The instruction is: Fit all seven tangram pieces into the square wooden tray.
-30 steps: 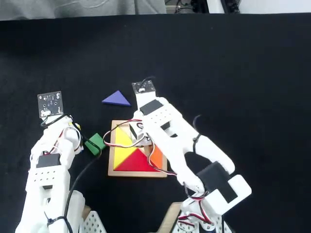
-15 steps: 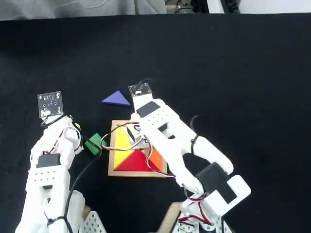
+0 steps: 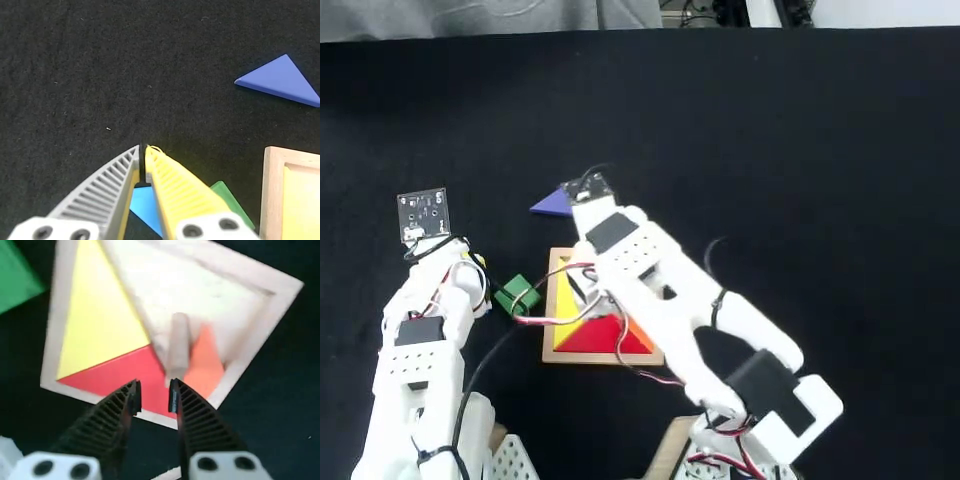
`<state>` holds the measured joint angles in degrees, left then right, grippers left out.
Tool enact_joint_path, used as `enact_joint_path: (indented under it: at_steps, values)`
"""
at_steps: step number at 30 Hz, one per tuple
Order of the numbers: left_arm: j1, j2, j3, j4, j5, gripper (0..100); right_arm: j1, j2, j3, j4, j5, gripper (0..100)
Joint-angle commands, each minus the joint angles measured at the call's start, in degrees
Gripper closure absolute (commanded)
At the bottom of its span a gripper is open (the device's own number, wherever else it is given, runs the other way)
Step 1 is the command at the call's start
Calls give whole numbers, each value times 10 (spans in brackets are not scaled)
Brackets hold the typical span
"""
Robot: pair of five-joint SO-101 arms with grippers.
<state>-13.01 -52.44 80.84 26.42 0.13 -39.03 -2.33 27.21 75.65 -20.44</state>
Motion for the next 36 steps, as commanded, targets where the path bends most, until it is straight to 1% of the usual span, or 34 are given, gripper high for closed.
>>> enact_joint_path:
  at_steps: [1, 5, 7, 9, 11, 13, 15, 18, 20, 32, 36]
  values:
    - [9, -1, -2, -11, 3, 970, -21, -22, -27, -17, 17, 899]
    - [9, -1, -2, -11, 3, 970, -20, -30, -29, -11, 57, 900]
    - [9, -1, -2, -11, 3, 970, -4, -49, -37, 20, 76, 900]
    - [9, -1, -2, -11, 3, 970, 30, -85, -49, 44, 99, 907]
    - [9, -1, -2, -11, 3, 970, 85, -124, -46, 46, 127, 949]
    - [9, -1, -2, -11, 3, 970, 132, -148, -22, 16, 145, 992]
    - [9, -1, -2, -11, 3, 970, 157, -151, 21, -31, 145, 979]
    - [9, -1, -2, -11, 3, 970, 154, -135, 89, -127, 149, 987]
    - [9, -1, -2, -11, 3, 970, 153, -119, 104, -152, 150, 987]
    - [9, -1, -2, -11, 3, 970, 149, -40, 87, -138, 151, 987]
    - [9, -1, -1, -11, 3, 970, 114, -35, 87, -137, 150, 987]
